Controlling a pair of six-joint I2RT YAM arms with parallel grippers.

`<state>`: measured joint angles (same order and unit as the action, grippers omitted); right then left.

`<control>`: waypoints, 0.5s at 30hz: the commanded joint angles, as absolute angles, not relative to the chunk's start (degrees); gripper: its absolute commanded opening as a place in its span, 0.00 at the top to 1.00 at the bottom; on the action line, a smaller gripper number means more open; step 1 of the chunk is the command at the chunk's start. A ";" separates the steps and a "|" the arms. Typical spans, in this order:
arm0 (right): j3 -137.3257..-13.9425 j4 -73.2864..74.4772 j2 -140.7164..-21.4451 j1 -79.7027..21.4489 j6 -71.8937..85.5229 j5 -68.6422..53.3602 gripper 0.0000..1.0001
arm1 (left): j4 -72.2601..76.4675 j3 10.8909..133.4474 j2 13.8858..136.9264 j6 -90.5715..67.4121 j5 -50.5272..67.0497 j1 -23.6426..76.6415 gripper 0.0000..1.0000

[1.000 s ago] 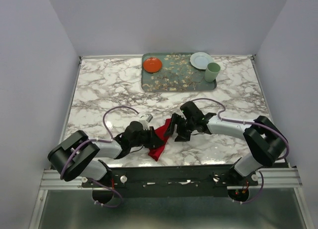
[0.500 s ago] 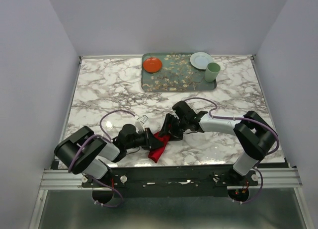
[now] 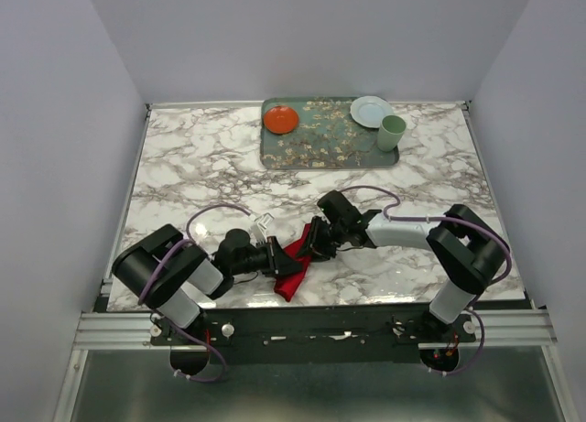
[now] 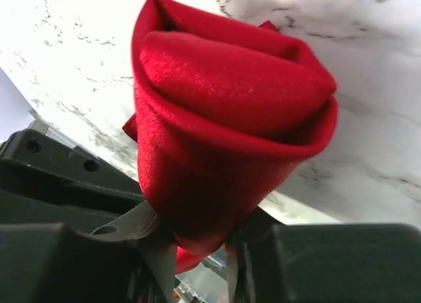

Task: Fold the napkin, place the utensils inside, and roll it up
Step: Roll the napkin with the utensil

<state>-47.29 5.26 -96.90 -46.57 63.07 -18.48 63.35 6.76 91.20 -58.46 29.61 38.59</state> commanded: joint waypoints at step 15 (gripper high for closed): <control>-49.04 8.26 -99.23 -47.11 60.99 -16.61 0.73 | 3.79 23.71 60.73 -33.57 1.37 47.97 0.38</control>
